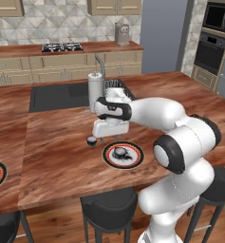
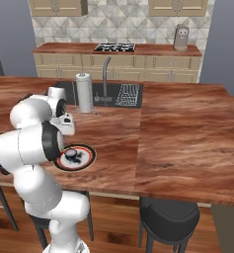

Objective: Place two yogurt containers on each plate.

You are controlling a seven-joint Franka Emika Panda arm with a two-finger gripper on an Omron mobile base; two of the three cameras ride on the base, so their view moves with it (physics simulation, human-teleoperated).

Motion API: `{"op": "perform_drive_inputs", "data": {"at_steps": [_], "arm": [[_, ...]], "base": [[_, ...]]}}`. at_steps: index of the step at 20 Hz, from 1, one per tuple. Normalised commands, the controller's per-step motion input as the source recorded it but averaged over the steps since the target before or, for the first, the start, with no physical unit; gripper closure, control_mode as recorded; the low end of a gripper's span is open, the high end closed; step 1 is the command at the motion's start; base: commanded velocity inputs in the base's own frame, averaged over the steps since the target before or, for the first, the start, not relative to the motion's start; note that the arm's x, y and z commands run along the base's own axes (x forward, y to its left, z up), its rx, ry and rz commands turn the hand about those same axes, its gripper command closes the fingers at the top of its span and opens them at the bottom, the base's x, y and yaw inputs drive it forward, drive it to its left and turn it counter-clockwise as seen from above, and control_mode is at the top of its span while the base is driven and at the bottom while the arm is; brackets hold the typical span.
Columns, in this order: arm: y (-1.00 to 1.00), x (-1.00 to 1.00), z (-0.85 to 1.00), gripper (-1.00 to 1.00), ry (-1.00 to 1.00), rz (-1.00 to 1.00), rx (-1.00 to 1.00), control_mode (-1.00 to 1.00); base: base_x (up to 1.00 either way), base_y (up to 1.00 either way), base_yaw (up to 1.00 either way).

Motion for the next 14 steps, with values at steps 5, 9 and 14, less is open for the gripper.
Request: {"op": "perform_drive_inputs", "data": {"at_steps": [5,9,14], "arm": [[0.14,0.85,0.0,-1.0,-0.01,-0.01,-0.1,-1.0],[0.11,0.25,-0.09,-1.0,-0.19,-0.02,-0.03,-1.0],[0.33,0.42,-0.29,-1.0,-0.29,-0.17,-0.07,-1.0]], "base": [[0.0,0.0,0.0],[0.0,0.0,0.0],[0.0,0.0,0.0]]}}
